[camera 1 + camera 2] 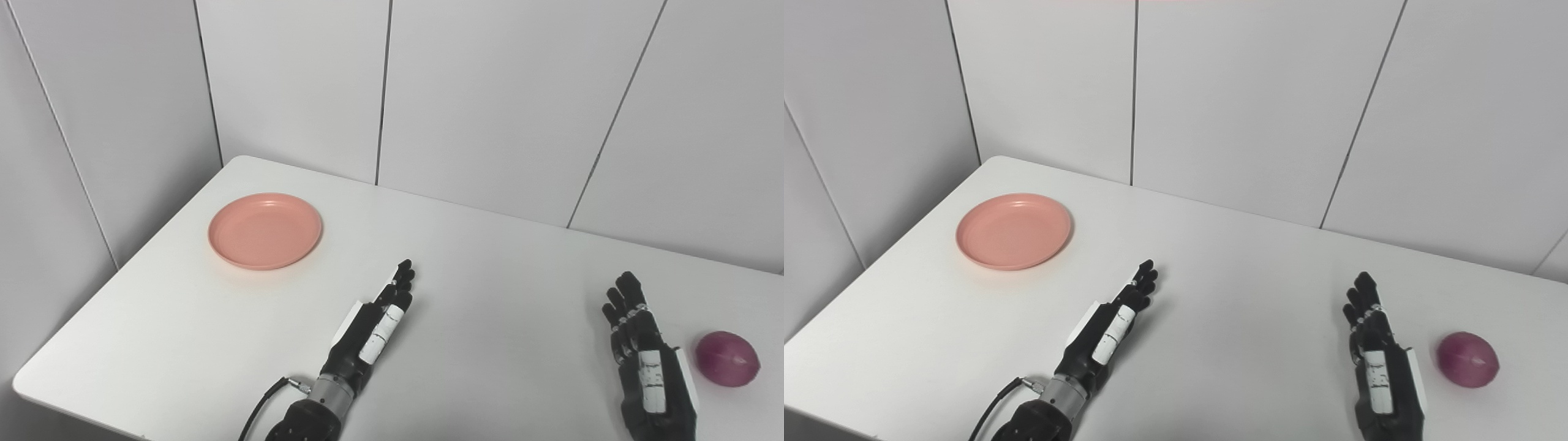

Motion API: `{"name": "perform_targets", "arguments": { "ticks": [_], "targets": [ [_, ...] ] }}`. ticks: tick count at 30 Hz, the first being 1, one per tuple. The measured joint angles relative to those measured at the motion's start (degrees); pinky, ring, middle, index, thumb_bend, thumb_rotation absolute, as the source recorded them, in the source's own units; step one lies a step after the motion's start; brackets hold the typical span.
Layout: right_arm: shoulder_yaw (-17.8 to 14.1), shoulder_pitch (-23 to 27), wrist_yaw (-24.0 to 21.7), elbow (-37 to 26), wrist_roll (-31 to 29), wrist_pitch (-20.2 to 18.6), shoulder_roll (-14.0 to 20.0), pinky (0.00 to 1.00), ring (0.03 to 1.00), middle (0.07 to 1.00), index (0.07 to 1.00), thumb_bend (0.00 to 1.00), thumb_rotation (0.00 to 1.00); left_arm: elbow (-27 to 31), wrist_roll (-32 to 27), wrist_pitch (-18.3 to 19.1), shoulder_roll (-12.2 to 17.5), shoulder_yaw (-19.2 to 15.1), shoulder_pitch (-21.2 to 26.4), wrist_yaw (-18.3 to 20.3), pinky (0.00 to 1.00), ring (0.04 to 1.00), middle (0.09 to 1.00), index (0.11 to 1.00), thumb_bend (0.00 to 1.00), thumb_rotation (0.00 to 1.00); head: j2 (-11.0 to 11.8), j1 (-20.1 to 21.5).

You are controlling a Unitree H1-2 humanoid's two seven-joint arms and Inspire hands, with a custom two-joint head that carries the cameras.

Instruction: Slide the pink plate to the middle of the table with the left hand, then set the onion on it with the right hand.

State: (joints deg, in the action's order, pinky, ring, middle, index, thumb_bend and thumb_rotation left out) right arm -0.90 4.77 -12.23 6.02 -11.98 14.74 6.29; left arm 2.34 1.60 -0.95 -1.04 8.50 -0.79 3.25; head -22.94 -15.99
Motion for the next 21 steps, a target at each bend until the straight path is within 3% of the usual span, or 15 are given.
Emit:
{"name": "perform_targets", "arguments": {
  "ticks": [9,15,21],
  "targets": [
    [-0.27,0.90,-0.96,1.21,-0.62,0.46,0.40,1.00,1.000,1.000,0.993,0.77,0.89,4.08,-2.87,0.47,0.29,-0.12,0.25,2.85,1.00,1.000,1.000,1.000,0.77,1.00,0.88,-1.06],
    [-0.18,0.88,-1.47,1.32,-0.20,1.48,0.74,1.00,1.000,1.000,0.998,0.74,0.93,9.07,-5.03,4.47,1.08,-1.75,0.90,5.08,1.00,1.000,1.000,1.000,0.77,1.00,1.14,-1.15],
    [-0.30,0.82,-1.57,1.43,-0.31,1.58,0.89,1.00,1.000,1.000,0.981,0.76,0.90,10.17,-7.17,7.05,5.77,-5.03,2.99,6.82,1.00,1.000,1.000,1.000,0.79,1.00,1.06,-0.62]
  ]
}}
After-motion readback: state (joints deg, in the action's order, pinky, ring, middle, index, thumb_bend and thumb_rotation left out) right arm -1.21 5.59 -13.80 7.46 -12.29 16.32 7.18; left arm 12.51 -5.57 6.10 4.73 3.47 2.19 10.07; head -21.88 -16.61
